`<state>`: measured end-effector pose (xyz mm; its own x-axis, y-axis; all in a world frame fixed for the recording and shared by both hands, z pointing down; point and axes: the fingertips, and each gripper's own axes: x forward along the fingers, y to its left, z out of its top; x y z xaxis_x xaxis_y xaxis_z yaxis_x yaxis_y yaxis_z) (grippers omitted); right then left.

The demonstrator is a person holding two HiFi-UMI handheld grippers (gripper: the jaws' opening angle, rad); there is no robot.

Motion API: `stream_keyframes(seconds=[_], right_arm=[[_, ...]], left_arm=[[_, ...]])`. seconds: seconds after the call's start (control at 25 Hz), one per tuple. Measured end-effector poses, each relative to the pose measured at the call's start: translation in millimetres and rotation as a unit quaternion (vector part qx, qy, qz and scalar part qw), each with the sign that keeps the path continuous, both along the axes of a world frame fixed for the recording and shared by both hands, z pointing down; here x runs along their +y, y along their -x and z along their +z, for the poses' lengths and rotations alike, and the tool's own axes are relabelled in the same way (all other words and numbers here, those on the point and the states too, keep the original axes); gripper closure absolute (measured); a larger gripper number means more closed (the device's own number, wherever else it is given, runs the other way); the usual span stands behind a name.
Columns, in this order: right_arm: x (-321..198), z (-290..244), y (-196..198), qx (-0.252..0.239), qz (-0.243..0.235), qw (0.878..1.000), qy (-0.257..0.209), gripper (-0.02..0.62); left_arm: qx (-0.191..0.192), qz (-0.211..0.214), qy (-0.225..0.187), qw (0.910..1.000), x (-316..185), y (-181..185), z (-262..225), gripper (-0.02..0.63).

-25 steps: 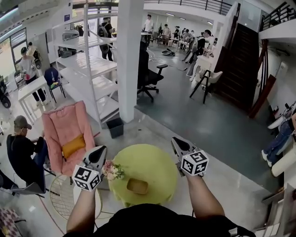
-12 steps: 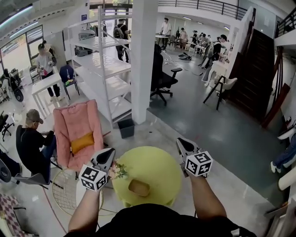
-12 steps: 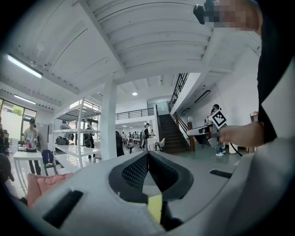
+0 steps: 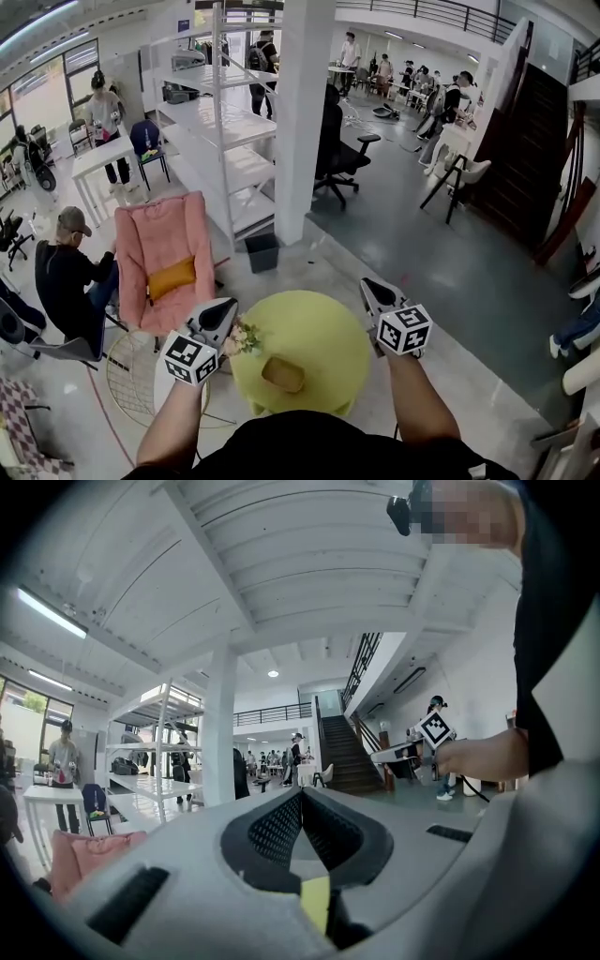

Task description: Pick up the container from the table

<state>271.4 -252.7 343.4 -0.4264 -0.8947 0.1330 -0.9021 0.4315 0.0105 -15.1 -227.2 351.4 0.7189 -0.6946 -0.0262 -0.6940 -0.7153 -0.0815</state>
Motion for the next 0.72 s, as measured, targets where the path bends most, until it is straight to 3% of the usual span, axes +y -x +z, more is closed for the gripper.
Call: stream_keyframes(seconds=[0.72], right_arm=[[0,19,29,0.012,-0.004,1.0,0.022,0.588]], left_arm=[[-0.002,0.003,0.017,0.9999,1,22,21,0.589]])
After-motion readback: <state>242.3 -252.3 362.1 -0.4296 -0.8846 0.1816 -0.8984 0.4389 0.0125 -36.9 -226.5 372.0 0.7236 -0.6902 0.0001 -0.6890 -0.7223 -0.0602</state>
